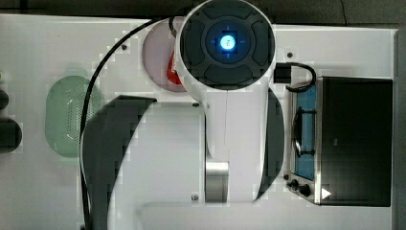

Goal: Pick banana from table and place on oven.

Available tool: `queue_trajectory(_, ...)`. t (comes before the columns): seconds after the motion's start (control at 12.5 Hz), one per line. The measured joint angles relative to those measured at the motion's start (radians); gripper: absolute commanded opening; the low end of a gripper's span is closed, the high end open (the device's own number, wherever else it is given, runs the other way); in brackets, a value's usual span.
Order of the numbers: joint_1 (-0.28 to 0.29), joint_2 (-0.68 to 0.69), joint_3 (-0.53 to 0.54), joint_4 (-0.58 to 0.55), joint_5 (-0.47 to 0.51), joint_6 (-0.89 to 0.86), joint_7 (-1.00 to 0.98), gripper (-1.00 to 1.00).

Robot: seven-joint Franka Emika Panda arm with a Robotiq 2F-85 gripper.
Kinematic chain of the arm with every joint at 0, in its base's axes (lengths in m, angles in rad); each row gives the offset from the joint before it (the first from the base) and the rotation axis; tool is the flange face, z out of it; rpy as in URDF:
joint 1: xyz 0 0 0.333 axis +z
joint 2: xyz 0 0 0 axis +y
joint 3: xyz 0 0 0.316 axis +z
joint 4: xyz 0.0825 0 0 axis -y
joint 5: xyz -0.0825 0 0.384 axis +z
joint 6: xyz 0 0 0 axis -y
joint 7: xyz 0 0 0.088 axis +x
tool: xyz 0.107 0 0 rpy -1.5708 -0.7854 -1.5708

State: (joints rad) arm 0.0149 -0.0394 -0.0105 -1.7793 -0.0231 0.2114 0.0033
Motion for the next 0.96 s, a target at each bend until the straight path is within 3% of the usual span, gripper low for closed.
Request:
queue_trajectory(0.24, -0.001, -0.326, -0.01, -0.313, 0.003, -0.16, 0.004, 0.99)
queue_trajectory(0.32, 0.0, -0.415, -0.009, -0.365, -0.004, -0.168, 0.004, 1.0)
queue_trajectory(0.48, -0.005, -0.513, -0.007, -0.359, -0.007, -0.162, 0.004, 1.0)
queue_trajectory(0.72, -0.01, -0.498, -0.01, -0.316, -0.024, -0.102, 0.004, 1.0)
queue_trajectory(0.96, -0.011, -0.399, -0.009, -0.389, -0.021, 0.079, 0.004, 1.0)
